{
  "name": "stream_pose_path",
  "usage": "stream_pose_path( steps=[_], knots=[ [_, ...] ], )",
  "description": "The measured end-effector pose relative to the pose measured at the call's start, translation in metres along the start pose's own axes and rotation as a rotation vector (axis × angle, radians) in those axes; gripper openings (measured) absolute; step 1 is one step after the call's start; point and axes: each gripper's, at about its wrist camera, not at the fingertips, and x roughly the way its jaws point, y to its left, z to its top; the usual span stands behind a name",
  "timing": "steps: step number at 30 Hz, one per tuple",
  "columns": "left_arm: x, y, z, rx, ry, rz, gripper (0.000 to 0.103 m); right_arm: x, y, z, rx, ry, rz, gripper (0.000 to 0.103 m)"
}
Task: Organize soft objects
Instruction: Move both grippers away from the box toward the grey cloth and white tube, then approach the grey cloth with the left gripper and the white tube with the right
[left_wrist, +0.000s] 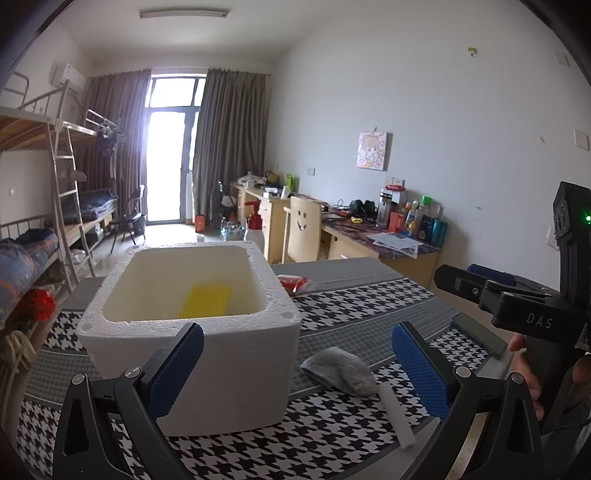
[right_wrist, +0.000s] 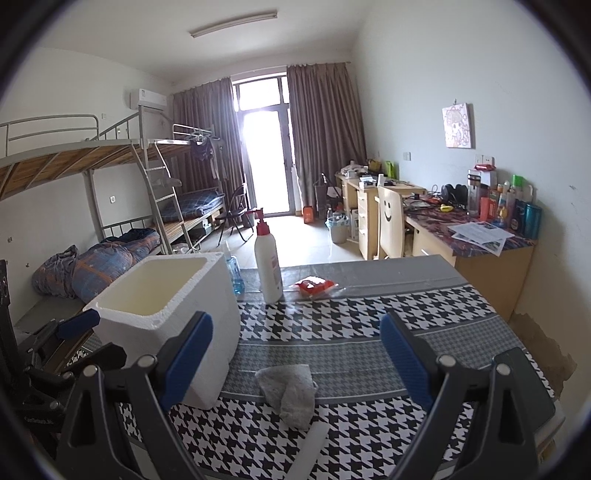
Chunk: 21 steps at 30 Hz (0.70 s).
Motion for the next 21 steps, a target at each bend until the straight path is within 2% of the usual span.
stream_pose_path(
  steps=[21],
  knots=[
    [0.014, -0.021, -0.011, 0.038, 0.033, -0.069, 0.102, -0.003, -0.017, -0.019, 0.008, 0.023, -0.037, 0.094]
  ],
)
